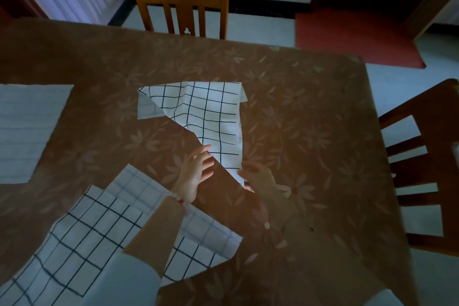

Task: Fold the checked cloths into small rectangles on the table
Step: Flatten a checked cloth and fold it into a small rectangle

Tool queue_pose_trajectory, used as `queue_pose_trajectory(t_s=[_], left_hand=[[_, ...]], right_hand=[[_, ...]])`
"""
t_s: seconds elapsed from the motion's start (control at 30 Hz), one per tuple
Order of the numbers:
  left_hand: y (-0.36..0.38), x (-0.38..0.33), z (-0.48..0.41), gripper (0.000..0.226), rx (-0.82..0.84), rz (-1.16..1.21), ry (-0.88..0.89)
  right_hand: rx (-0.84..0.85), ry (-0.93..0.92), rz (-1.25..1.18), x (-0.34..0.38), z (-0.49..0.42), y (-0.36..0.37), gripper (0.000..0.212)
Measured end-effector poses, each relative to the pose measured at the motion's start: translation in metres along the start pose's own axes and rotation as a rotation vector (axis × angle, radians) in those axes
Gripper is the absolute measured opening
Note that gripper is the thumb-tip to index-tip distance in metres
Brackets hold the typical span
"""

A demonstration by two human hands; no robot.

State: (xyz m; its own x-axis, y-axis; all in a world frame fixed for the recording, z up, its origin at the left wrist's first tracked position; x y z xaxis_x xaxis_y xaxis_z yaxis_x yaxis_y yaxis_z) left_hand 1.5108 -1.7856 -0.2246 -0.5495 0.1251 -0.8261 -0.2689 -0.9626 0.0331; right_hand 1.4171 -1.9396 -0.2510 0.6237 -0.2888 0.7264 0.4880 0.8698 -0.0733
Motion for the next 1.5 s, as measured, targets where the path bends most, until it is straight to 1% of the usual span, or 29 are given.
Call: queue_pose_trajectory(t_s=[0.07,0.1,0.17,0.23,0.33,0.5,0.67,0.87,1.0,1.1,1.2,1.27,1.4,1.43,1.5], left_hand=[[0.000,-0.001,-0.006,0.019,0.011,-0.001,0.011],[0.000,0.000,-0.008,0.018,0.013,-0.013,0.025],[0.000,0.002,-0.010,0.016,0.023,-0.032,0.051],[0.004,0.003,-0.011,0.016,0.035,-0.048,0.061],[0.012,0.004,-0.009,0.020,0.054,-0.069,0.063],[0.025,0.002,0.002,0.023,0.098,-0.082,0.073],[0.038,0.002,0.017,0.025,0.144,-0.129,0.101],[0.065,0.023,0.044,0.024,0.260,-0.219,0.085],[0.086,0.034,0.062,0.029,0.353,-0.308,0.126],[0.101,0.037,0.078,0.035,0.399,-0.405,0.207],[0.107,0.039,0.096,0.044,0.375,-0.454,0.324],[0.108,0.041,0.112,0.048,0.349,-0.444,0.356],[0.114,0.051,0.142,0.053,0.345,-0.480,0.417],[0.117,0.053,0.151,0.057,0.367,-0.472,0.422],[0.123,0.058,0.161,0.072,0.409,-0.393,0.371]], right_hand=[[-0.036,-0.024,0.091,0.003,-0.005,0.000,0.029],[-0.055,-0.040,0.107,0.004,-0.007,-0.001,0.023],[-0.097,-0.080,0.140,0.007,-0.006,-0.007,0.004],[-0.129,-0.118,0.164,0.009,-0.005,-0.015,0.010],[-0.155,-0.150,0.138,0.012,0.002,-0.026,0.005],[-0.192,-0.180,0.144,0.015,0.014,-0.040,0.007],[-0.209,-0.147,0.036,0.004,0.027,-0.055,0.013],[-0.232,-0.132,0.039,-0.023,0.054,-0.084,0.014],[-0.299,-0.109,-0.018,-0.046,0.072,-0.110,0.010],[-0.330,-0.089,-0.070,-0.061,0.089,-0.126,0.007],[-0.332,-0.078,-0.148,-0.075,0.102,-0.138,0.009],[-0.337,-0.074,-0.169,-0.080,0.110,-0.143,0.013],[-0.306,-0.089,-0.201,-0.082,0.125,-0.145,0.018],[-0.285,-0.107,-0.212,-0.078,0.130,-0.143,0.019],[-0.224,-0.157,-0.251,-0.070,0.138,-0.134,0.017]])
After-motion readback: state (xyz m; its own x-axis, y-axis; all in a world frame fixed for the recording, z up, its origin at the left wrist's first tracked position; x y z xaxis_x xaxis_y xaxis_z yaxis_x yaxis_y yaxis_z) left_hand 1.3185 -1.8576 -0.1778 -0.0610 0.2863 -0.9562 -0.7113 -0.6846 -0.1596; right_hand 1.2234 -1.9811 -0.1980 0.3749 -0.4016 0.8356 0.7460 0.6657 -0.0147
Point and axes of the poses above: each hand's wrist, its own z-axis away from the middle knuckle, its own y-axis out of the palm, x = y × z, the point moved 10 cm from there along -z, towards the middle knuckle, and after that the axes turned 4 degrees about y, right-handed, at the moved point
